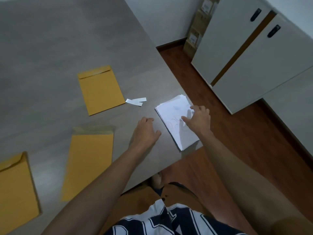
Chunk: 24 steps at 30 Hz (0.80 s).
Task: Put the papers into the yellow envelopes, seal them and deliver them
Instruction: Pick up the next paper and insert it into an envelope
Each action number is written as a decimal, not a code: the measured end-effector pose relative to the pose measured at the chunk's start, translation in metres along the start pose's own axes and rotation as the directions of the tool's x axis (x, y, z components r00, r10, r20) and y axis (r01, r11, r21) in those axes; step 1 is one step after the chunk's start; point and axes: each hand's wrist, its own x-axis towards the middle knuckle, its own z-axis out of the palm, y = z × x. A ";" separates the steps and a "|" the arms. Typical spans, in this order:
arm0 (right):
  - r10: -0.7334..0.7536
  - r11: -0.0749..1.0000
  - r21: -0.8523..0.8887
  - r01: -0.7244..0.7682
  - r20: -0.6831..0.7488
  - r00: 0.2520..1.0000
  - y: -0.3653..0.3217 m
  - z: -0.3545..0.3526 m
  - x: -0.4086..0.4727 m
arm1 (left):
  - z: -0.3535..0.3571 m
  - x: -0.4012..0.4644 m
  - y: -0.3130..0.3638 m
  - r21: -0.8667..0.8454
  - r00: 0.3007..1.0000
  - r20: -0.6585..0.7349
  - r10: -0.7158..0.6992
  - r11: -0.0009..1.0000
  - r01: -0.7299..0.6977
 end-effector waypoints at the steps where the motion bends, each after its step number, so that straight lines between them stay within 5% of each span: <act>1: -0.009 0.999 -0.034 0.009 0.013 1.000 0.007 0.000 0.000 | 0.006 0.002 0.008 -0.039 0.999 0.001 -0.040 0.998 0.040; 8: -0.013 1.000 0.001 0.013 0.082 0.997 0.017 0.004 0.005 | 0.032 0.016 0.041 -0.341 0.965 0.012 -0.261 0.906 0.249; 24: -0.024 0.999 -0.019 0.026 0.097 0.995 0.017 0.005 0.010 | 0.034 0.031 0.053 -0.567 0.851 0.092 -0.517 0.675 0.472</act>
